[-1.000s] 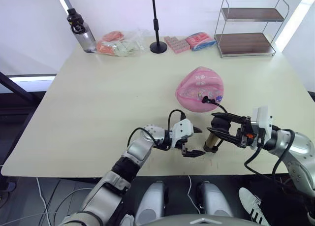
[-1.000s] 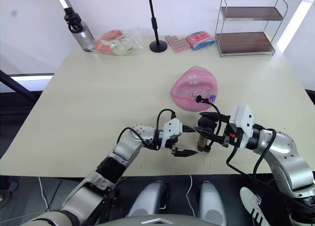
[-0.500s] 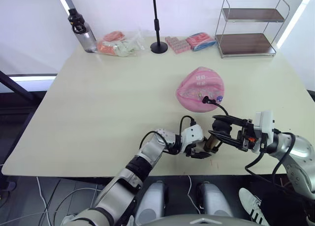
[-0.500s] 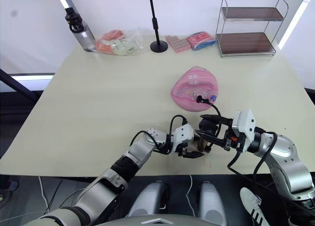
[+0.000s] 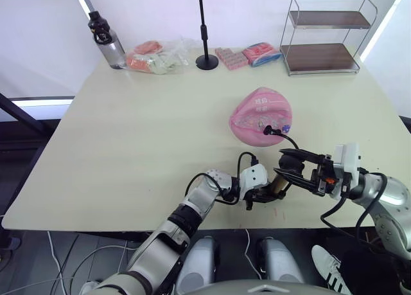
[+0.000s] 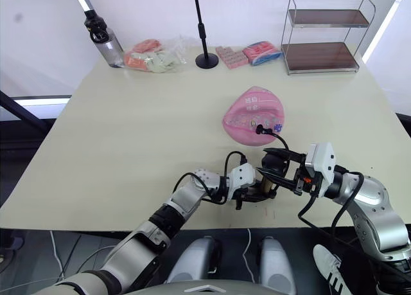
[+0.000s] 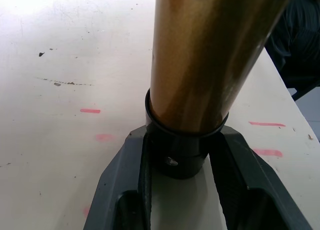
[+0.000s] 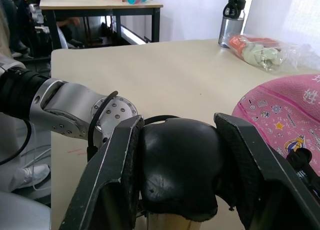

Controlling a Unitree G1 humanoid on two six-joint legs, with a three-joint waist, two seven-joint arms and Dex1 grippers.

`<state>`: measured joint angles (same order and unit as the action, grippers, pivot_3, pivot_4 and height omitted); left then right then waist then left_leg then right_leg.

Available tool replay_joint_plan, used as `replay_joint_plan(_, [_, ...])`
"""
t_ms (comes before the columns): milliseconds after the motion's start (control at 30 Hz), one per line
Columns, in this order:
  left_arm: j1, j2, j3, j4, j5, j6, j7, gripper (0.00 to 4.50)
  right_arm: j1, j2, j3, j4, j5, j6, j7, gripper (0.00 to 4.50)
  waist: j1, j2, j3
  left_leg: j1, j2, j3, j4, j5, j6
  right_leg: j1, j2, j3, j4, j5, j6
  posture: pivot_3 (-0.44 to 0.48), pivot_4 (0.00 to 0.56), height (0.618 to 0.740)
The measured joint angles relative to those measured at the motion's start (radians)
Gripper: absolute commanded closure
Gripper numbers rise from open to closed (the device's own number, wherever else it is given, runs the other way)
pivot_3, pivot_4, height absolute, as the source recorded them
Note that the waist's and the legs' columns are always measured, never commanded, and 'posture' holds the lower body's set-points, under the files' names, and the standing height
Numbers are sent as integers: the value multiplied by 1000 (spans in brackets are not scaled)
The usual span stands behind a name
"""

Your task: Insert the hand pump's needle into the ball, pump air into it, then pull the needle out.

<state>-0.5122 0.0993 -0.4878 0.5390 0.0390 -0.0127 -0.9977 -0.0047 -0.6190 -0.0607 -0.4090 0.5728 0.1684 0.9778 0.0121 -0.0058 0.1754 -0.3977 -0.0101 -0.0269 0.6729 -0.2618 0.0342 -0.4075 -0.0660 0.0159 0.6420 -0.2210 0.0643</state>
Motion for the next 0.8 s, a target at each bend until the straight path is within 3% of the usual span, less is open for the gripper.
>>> replay_joint_plan(367, [-23,-42,6,72,17,-40,24,3357,-88,-103,-142,-11,228,204,-18,2744,2,0,0,0,0,0,1,0,0,0,0,0,0,0,0,0,150,740])
replay_joint_plan(633, [-45,-70,8,141,26,-80,47,3359,-218,-265,-311,-28,511,444,-86,2744,3,-1,0,-1,1,-1,2,0,0,1,-2,-1,0,0,0,0,150,740])
replay_joint_plan(800, [-65,-79,10,180,30,-106,49,3359,-326,-330,-344,-24,616,548,-171,2744,2,-1,0,-1,1,-1,2,0,0,2,-3,-1,0,0,0,0,150,740])
